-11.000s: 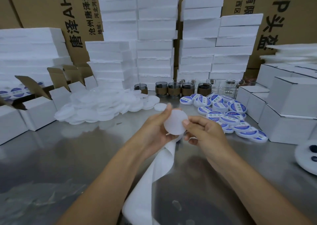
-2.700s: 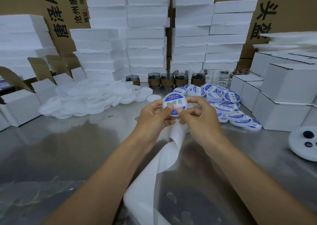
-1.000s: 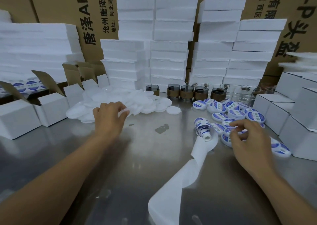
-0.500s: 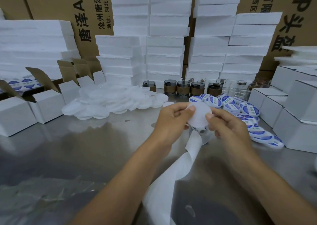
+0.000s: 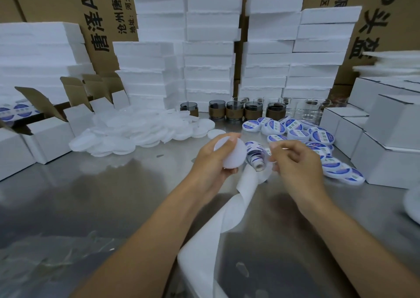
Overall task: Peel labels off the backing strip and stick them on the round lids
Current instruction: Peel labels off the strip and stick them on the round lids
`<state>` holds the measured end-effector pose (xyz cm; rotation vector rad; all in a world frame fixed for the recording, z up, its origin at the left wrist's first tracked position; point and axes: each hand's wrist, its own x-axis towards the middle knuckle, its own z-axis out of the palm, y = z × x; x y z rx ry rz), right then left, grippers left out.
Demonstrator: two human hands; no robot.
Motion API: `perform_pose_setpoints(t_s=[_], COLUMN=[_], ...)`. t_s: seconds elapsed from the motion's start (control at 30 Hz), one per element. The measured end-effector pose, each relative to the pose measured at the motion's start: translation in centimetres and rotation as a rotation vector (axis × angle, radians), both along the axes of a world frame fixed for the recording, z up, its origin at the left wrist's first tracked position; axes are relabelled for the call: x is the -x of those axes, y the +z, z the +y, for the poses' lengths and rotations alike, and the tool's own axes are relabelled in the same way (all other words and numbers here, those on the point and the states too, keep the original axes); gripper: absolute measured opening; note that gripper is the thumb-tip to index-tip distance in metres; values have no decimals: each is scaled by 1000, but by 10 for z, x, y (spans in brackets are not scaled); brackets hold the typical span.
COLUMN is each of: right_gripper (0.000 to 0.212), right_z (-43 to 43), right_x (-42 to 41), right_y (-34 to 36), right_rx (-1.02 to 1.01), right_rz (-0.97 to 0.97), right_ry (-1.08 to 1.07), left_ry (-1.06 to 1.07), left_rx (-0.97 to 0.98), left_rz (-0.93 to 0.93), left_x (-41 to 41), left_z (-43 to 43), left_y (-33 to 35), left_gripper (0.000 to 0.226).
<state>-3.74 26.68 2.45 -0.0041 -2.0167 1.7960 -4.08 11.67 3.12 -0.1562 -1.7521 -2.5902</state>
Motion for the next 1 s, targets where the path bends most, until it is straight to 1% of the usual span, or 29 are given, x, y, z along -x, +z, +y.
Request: perform_pose_setpoints(t_s=[0.07,0.1,0.17,0.2,0.23,0.27,0.3,0.4,0.47,0.57,0.7,0.87,1.0], right_gripper=[12,15,34,43,47,45,38,15,9,6,3,7,11], right_z=[10,13,15,15,15,15,14,14,12,5,-8,-12,-14], right_x=[5,6,7,8,8,8,8,5,3,-2,-7,-8,-7], right_y=[-7,-10,-16,-18,-18,-18,-17,-14,-11,-7,-5,-7,-10], right_rx=[-209,-312,-528,-636,-726,-785,-812,-770,-750,-706,-590,-488,-433], right_rz=[36,31,-30,-72,-101,-113,-108,-42,15,112,216,198,208], right_ry=[-168,-189,-174,-165,-166,-168,-169,-191,-234,-264,-177,-60,-33], left_ry=[13,16,7,-4,-15,-23,-29,-31,-31,-60,-50,46,141], left_rx=[-73,-120,-211,-233,-238,-233,-224,-169,-105,-10,71,90,84], left_rz=[-13,-19,-20,-15,-8,0,7,18,12,-3,-4,-43,-51], left_x=[3,4,5,5,5,6,6,7,7,6,6,8,8], left_z=[-4,-6,-7,-7,-6,-6,-6,-4,-3,-1,2,2,3], left_y=[-2,-3,-4,-4,-5,-5,-5,-6,-7,-10,-12,-11,-8], left_gripper=[12,12,11,11,11,11,11,12,14,16,9,7,8])
